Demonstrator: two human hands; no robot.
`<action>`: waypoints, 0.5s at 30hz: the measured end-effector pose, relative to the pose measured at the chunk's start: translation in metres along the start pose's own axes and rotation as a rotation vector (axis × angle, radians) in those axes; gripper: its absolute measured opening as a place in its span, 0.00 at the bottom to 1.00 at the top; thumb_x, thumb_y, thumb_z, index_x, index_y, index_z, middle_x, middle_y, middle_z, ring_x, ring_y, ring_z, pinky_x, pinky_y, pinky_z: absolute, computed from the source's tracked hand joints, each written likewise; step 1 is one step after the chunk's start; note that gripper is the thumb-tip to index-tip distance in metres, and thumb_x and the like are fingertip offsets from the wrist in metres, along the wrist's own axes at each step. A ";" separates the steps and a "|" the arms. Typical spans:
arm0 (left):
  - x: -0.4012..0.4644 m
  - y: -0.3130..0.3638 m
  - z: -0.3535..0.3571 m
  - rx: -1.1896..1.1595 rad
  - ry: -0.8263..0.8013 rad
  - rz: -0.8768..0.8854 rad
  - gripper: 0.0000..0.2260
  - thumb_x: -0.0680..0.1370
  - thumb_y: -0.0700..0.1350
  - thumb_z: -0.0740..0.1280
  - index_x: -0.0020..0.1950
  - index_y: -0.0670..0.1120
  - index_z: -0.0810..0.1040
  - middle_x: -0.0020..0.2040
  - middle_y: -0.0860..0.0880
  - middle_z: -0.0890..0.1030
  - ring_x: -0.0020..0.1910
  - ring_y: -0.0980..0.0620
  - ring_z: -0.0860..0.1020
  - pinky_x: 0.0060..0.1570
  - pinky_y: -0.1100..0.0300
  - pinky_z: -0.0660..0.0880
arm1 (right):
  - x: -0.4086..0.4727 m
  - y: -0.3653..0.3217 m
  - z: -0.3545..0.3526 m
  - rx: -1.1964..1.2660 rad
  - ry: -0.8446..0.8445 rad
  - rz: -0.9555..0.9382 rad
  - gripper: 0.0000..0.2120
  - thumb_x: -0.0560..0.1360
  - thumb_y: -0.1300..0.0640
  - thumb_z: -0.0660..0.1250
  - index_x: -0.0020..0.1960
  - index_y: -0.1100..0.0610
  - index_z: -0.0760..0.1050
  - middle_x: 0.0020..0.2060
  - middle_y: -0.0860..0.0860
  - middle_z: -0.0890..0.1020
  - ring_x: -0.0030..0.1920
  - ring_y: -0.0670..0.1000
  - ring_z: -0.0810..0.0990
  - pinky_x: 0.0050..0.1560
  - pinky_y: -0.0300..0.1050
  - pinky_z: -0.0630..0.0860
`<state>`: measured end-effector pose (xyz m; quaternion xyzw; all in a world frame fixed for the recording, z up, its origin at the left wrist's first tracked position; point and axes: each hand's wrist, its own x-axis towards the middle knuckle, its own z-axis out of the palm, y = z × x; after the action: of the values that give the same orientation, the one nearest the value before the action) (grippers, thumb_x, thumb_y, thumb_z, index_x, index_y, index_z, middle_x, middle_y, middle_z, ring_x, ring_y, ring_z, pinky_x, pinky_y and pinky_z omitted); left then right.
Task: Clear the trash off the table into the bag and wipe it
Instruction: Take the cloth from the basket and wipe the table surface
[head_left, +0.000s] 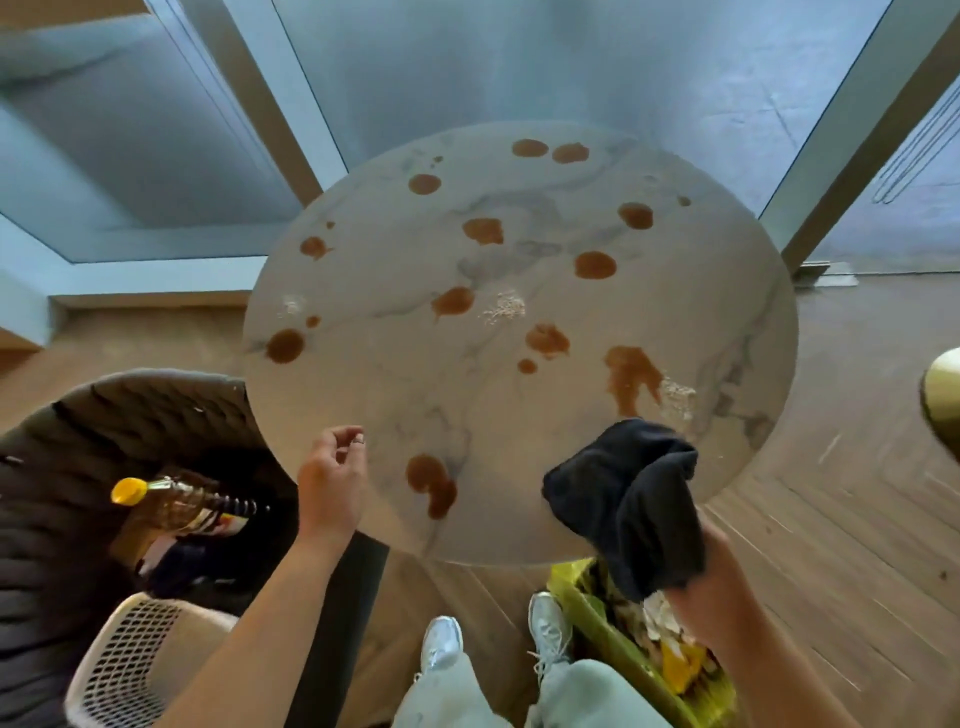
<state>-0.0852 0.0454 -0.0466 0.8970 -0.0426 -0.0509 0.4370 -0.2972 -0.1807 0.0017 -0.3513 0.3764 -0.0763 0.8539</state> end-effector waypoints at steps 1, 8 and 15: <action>0.001 -0.004 -0.003 0.010 0.018 0.011 0.08 0.79 0.41 0.60 0.57 0.42 0.74 0.50 0.46 0.76 0.49 0.51 0.74 0.49 0.60 0.71 | 0.004 0.003 0.005 -0.116 -0.003 -0.099 0.11 0.76 0.60 0.61 0.43 0.47 0.78 0.28 0.40 0.82 0.29 0.36 0.79 0.29 0.29 0.74; 0.019 -0.041 -0.023 0.128 0.046 0.107 0.09 0.79 0.37 0.59 0.58 0.39 0.74 0.54 0.47 0.71 0.54 0.55 0.69 0.56 0.66 0.64 | 0.048 0.078 0.078 -1.416 -0.132 -0.379 0.23 0.77 0.42 0.51 0.72 0.38 0.54 0.75 0.46 0.50 0.74 0.52 0.50 0.71 0.64 0.43; 0.048 -0.065 -0.026 0.185 0.029 0.271 0.08 0.78 0.34 0.60 0.55 0.38 0.75 0.51 0.42 0.75 0.53 0.50 0.72 0.55 0.63 0.67 | 0.087 0.134 0.106 -1.828 0.084 -0.444 0.39 0.67 0.26 0.34 0.73 0.43 0.34 0.73 0.51 0.32 0.73 0.59 0.32 0.66 0.71 0.40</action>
<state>-0.0319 0.1001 -0.0849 0.9201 -0.1614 0.0258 0.3559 -0.1800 -0.0581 -0.0879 -0.9458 0.2452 0.0752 0.1989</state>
